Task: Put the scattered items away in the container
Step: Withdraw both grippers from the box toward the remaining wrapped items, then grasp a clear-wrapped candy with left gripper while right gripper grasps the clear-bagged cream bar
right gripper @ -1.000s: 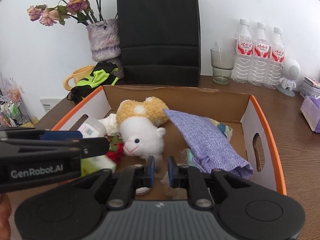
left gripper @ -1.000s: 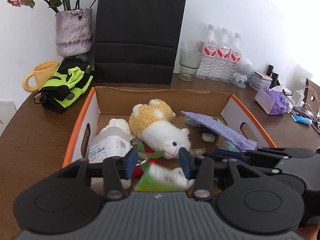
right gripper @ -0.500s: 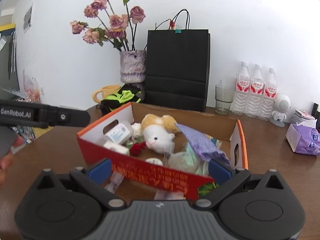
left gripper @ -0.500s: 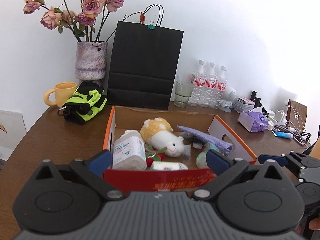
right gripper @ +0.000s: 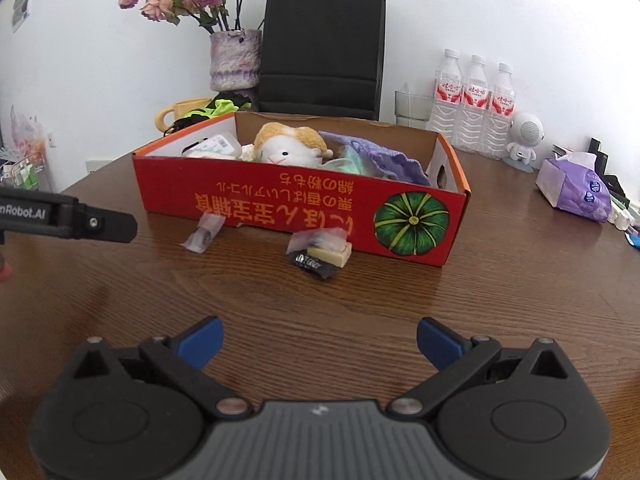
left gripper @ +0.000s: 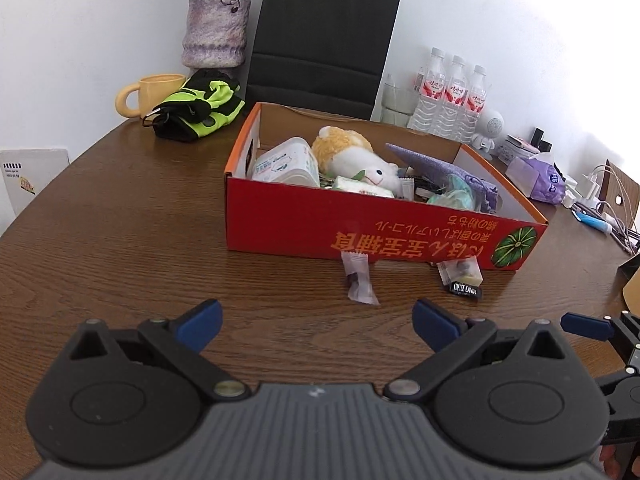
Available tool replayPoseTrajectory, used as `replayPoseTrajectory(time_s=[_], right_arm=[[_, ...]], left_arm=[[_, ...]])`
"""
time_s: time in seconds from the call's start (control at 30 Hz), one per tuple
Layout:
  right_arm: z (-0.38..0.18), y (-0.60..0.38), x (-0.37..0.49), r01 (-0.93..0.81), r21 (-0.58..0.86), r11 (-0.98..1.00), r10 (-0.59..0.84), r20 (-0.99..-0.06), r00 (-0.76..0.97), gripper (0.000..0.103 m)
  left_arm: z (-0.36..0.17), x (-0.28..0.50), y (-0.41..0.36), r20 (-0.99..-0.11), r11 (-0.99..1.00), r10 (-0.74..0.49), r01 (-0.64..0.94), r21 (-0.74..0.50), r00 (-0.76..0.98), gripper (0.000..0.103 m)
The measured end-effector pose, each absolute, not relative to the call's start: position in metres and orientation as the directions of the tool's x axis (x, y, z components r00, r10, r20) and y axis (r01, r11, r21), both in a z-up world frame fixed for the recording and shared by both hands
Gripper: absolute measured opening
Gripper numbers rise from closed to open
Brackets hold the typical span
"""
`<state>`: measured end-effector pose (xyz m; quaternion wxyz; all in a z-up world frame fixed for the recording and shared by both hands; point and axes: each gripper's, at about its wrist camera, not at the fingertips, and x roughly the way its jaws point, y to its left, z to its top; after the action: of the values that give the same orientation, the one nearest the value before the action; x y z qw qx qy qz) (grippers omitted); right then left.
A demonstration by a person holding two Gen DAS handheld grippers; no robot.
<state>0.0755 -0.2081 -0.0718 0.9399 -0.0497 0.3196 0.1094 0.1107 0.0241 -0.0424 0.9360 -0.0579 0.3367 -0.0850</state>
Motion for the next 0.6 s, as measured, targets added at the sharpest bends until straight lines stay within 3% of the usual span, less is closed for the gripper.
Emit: replayPoseTrajectory(time_s=[0.13, 0.23, 0.4, 0.6], right_arm=[[-0.07, -0.212, 0.084, -0.215, -0.021, 0.976, 0.159, -0.609, 0.777, 0.103], [-0.071, -0.213, 0.09, -0.204, -0.011, 0.979, 0.156, -0.609, 0.778, 0.103], [-0.071, -0.211, 0.102, -0.2, -0.015, 0.98, 0.151, -0.602, 0.784, 0.103], [-0.07, -0.209, 0.114, -0.208, -0.006, 0.978, 0.163, -0.597, 0.786, 0.102]], left_arm=[[-0.047, 0.133, 0.005, -0.635, 0.986, -0.163, 0.111, -0.121, 0.755, 0.103], [-0.05, 0.147, -0.009, -0.639, 0.992, -0.128, 0.1, -0.081, 0.758, 0.095], [-0.06, 0.167, -0.024, -0.677, 0.991, -0.127, 0.118, -0.059, 0.725, 0.062], [-0.063, 0.172, -0.032, -0.681, 0.988, -0.141, 0.142, -0.055, 0.719, 0.044]])
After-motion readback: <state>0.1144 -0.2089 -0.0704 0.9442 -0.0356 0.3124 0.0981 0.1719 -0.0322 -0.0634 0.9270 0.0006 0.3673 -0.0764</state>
